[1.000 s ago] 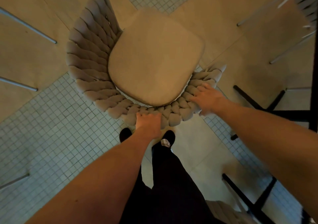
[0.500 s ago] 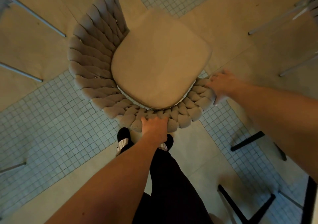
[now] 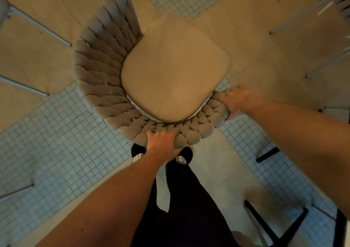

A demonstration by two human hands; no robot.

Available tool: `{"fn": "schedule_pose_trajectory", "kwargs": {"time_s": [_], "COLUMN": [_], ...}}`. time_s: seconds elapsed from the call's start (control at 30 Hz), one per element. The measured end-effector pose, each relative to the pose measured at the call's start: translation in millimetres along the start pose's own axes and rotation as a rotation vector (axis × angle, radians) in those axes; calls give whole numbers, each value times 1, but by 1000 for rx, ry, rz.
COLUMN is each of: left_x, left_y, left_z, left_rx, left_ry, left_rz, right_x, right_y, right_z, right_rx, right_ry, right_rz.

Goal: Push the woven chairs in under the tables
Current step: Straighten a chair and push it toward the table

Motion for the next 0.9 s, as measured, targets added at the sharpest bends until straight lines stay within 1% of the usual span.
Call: {"fn": "schedule_pose_trajectory", "kwargs": {"time_s": [0.13,0.37,0.6,0.7,0.8,0.9], "left_x": [-16,-51,-92,-113,-133,-150], "left_y": [11,19,10,1,-15,-28], "left_z": [-6,-14,-17,-17,-18,-17], "left_rx": [-21,-14,17,70,131,125], "left_ry": [4,28,63,70,64,38], "left_rz": [62,255,447,540,613,664], "right_x": [-21,-68,-125,-156,-185,-210], "right_y": [12,33,45,49,44,36], "right_z": [-4,-23,-45,-50,-55,-58], "right_rx": [-20,-59,-127,-188,-185,-180], "right_ry": [22,82,128,142,152,144], "right_rz": [6,118,351,494,604,696]}}
Point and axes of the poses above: each hand's wrist, its own z-axis towards the middle knuckle, its own y-axis out of the palm, x = y × z, the point moved 9 cm from there along z, towards the middle knuckle, and after that the axes turned 10 degrees about -x, right-handed, at the moved point
